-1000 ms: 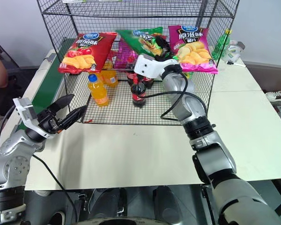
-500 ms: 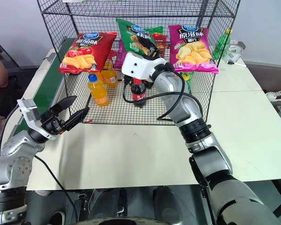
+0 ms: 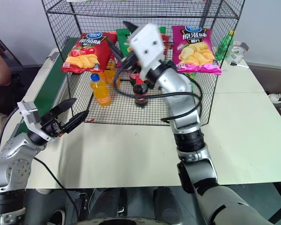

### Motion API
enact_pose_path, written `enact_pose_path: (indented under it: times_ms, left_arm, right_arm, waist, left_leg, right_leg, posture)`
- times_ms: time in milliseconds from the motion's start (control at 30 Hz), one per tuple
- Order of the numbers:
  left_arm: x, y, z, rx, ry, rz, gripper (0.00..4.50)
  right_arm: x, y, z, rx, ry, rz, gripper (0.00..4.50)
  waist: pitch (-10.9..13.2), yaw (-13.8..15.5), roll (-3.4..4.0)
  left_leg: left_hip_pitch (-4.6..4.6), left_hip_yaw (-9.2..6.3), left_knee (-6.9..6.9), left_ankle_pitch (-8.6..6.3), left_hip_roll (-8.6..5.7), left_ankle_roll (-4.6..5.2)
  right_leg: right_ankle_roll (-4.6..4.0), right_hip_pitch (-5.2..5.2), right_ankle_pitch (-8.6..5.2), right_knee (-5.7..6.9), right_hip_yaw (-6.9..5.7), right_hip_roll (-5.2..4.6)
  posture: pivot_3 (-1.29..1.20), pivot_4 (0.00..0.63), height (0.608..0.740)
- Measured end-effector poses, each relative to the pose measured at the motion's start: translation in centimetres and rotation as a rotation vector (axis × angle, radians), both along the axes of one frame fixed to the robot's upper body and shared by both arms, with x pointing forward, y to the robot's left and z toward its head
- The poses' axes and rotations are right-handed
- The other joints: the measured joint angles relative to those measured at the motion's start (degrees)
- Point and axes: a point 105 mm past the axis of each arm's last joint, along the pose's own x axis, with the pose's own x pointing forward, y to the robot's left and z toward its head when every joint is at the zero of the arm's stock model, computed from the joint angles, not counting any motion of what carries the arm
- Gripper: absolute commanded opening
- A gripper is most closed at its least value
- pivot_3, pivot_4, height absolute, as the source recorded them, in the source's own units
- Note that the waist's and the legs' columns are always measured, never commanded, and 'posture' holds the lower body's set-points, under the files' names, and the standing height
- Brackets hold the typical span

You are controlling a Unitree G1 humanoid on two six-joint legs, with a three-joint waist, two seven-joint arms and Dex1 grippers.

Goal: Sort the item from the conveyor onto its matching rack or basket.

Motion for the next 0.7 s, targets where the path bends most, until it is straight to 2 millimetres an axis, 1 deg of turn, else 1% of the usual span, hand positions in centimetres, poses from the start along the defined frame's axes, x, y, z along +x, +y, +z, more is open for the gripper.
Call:
enact_pose_path:
  times_ms: [67, 100, 133, 167, 200, 233, 333, 367, 400, 433, 467, 500, 567, 600, 700]
  left_arm:
    - [-0.2, 0.9, 0.4, 0.027, -0.003, 0.035, 4.5]
    - [-0.4, 1.3, 0.5, 0.046, 0.003, 0.058, 4.5]
    - [-0.6, 2.1, 0.5, 0.068, 0.013, 0.09, 4.5]
    - [-0.8, 3.1, 0.4, 0.093, 0.036, 0.137, 4.5]
    - [-1.0, 4.1, 0.2, 0.112, 0.062, 0.179, 4.5]
    - [-1.1, 4.6, 0.1, 0.138, 0.093, 0.202, 4.5]
    - [-1.6, 5.3, 0.1, 0.217, 0.131, 0.229, 4.5]
    - [-1.6, 5.3, 0.1, 0.222, 0.133, 0.23, 4.5]
    - [-1.9, 5.8, 0.1, 0.24, 0.142, 0.247, 4.5]
    - [-1.9, 5.8, 0.3, 0.243, 0.137, 0.247, 4.5]
    - [-2.1, 6.6, 0.2, 0.258, 0.149, 0.266, 4.5]
    - [-2.1, 7.5, 0.1, 0.266, 0.161, 0.294, 4.5]
    - [-2.2, 8.6, -0.2, 0.271, 0.172, 0.328, 4.5]
    - [-2.2, 8.6, -0.3, 0.272, 0.174, 0.324, 4.5]
    - [-2.2, 8.5, -0.1, 0.277, 0.157, 0.304, 4.5]
  right_arm:
    - [-0.7, -2.0, -1.4, 0.017, 0.094, 0.069, 3.01]
    - [-1.1, -3.4, -2.6, -0.015, 0.141, 0.087, 3.01]
    - [-1.6, -4.9, -4.3, -0.071, 0.193, 0.087, 3.01]
    - [-2.0, -6.8, -6.5, -0.132, 0.269, 0.078, 3.01]
    - [-2.4, -8.4, -8.0, -0.172, 0.331, 0.065, 3.01]
    - [-2.9, -9.5, -9.1, -0.219, 0.365, 0.065, 3.01]
    - [-4.3, -11.8, -10.1, -0.343, 0.37, 0.057, 3.01]
    - [-4.4, -11.9, -10.2, -0.351, 0.37, 0.057, 3.01]
    - [-4.6, -12.8, -10.3, -0.364, 0.369, 0.05, 3.54]
    - [-5.1, -13.0, -10.6, -0.379, 0.361, 0.075, 3.83]
    - [-5.7, -15.2, -12.1, -0.423, 0.391, 0.058, 4.2]
    - [-5.8, -16.9, -13.2, -0.438, 0.421, 0.02, 4.42]
    - [-6.0, -18.9, -14.7, -0.45, 0.45, -0.031, 4.42]
    - [-6.1, -19.1, -15.2, -0.466, 0.441, -0.036, 4.42]
    - [-6.2, -18.9, -14.6, -0.489, 0.375, -0.038, 4.42]
  waist:
    - [0.0, 0.1, 0.0]
    - [0.0, 0.2, 0.0]
    - [0.0, 0.3, 0.0]
    - [0.0, 0.3, 0.04]
    - [0.1, 0.2, 0.1]
    - [0.1, 0.1, 0.15]
    - [0.1, -0.3, 0.17]
    - [0.1, -0.3, 0.17]
    - [0.1, -0.3, 0.17]
    - [0.1, -0.1, 0.17]
    - [0.0, 0.5, 0.09]
    - [0.0, 0.9, 0.09]
    - [0.1, 1.3, 0.09]
    - [0.1, 1.3, 0.11]
    - [0.1, 1.2, 0.11]
  left_leg:
    - [0.02, -0.03, 0.0, -0.03, -0.01, 0.04]
    - [0.02, -0.05, -0.02, -0.04, -0.02, 0.06]
    - [0.02, -0.09, -0.04, -0.08, -0.02, 0.12]
    - [0.04, -0.1, -0.1, -0.1, -0.02, 0.17]
    - [0.04, -0.09, -0.16, -0.11, -0.03, 0.17]
    - [0.05, -0.08, -0.17, -0.11, -0.04, 0.17]
    - [0.14, -0.06, -0.31, -0.11, -0.01, 0.18]
    - [0.15, -0.05, -0.32, -0.11, -0.01, 0.18]
    - [0.27, -0.02, -0.43, -0.1, -0.02, 0.17]
    - [0.28, -0.03, -0.45, -0.1, -0.02, 0.17]
    - [0.28, -0.05, -0.49, -0.1, -0.04, 0.17]
    - [0.27, -0.02, -0.49, -0.11, -0.08, 0.18]
    - [0.27, 0.04, -0.48, -0.12, -0.11, 0.2]
    - [0.26, 0.05, -0.48, -0.12, -0.11, 0.2]
    - [0.37, 0.05, -0.48, -0.11, -0.05, 0.19]
  right_leg:
    - [0.0, 0.07, 0.0, -0.07, -0.04, -0.04]
    - [-0.01, 0.12, 0.0, -0.16, -0.07, -0.07]
    - [-0.01, 0.21, 0.0, -0.32, -0.11, -0.07]
    - [-0.01, 0.3, 0.0, -0.53, -0.13, -0.08]
    - [-0.01, 0.3, 0.0, -0.61, -0.12, -0.09]
    - [-0.01, 0.29, 0.0, -0.61, -0.11, -0.09]
    - [-0.01, 0.31, 0.0, -0.65, -0.07, -0.03]
    - [-0.01, 0.33, 0.0, -0.66, -0.07, -0.03]
    - [-0.01, 0.39, 0.0, -0.7, -0.03, -0.02]
    - [-0.01, 0.39, 0.0, -0.69, -0.06, -0.01]
    - [-0.01, 0.49, 0.01, -0.88, -0.11, -0.02]
    - [-0.01, 0.52, 0.01, -0.94, -0.1, -0.06]
    - [0.0, 0.5, 0.01, -0.95, -0.06, -0.09]
    - [0.0, 0.47, 0.01, -0.92, -0.04, -0.09]
    - [0.0, 0.54, 0.01, -0.85, -0.04, -0.04]
  posture:
    - [0.0, 0.15, 0.739]
    - [0.0, 0.15, 0.739]
    - [0.0, 0.15, 0.739]
    - [0.0, 0.15, 0.739]
    - [0.0, 0.15, 0.739]
    - [0.0, 0.15, 0.739]
    - [0.0, 0.15, 0.739]
    - [0.0, 0.15, 0.739]
    - [0.0, 0.15, 0.739]
    - [0.0, 0.15, 0.739]
    - [0.0, 0.15, 0.739]
    - [0.0, 0.15, 0.739]
    - [0.0, 0.15, 0.739]
    - [0.0, 0.15, 0.739]
    - [0.0, 0.15, 0.739]
